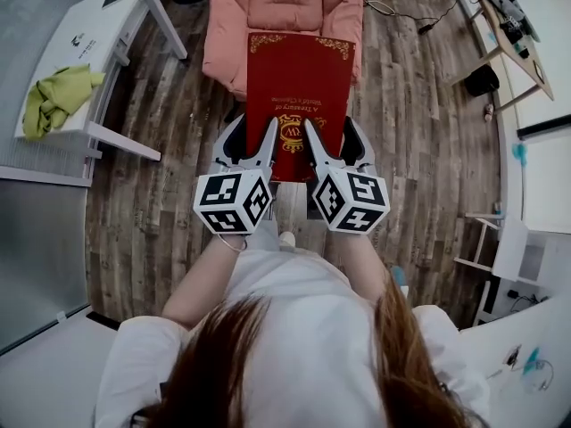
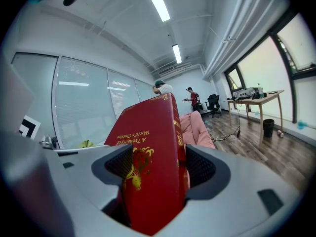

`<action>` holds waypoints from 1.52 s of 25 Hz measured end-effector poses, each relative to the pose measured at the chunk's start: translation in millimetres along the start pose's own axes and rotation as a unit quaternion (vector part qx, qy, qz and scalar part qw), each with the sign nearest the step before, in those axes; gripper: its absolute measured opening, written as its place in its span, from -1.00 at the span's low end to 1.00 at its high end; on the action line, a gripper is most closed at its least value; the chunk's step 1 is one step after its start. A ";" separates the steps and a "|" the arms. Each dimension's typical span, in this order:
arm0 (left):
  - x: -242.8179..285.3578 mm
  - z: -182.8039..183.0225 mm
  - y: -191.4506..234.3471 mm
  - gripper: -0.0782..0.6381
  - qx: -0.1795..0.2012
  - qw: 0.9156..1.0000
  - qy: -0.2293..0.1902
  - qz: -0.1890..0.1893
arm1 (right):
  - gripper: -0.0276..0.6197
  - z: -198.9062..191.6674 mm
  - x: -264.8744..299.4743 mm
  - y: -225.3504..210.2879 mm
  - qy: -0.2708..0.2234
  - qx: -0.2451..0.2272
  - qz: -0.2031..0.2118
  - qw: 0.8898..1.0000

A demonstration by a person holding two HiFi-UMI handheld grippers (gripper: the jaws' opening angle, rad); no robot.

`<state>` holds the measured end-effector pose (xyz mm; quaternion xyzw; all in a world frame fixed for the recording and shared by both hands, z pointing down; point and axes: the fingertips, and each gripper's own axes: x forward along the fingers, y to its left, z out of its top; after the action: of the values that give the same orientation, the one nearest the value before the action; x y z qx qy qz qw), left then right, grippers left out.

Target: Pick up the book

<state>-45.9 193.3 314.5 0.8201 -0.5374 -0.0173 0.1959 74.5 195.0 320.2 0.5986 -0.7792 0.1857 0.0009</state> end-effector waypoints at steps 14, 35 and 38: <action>-15.8 3.8 -13.7 -0.28 0.013 1.000 0.007 -0.022 | 0.11 2.3 -24.7 3.3 -0.008 0.016 -0.021 1.000; -15.1 5.1 26.4 -0.28 -0.001 1.000 0.011 -0.016 | 0.11 -9.9 2.8 29.7 0.003 0.007 -0.023 1.000; -19.0 4.6 27.8 -0.28 -0.005 1.000 0.008 -0.014 | 0.11 -10.7 1.3 32.8 0.003 0.002 -0.021 1.000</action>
<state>-79.4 199.2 316.3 0.8266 -0.5243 -0.0155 0.2040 41.1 204.0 321.0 0.6145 -0.7658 0.1893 0.0056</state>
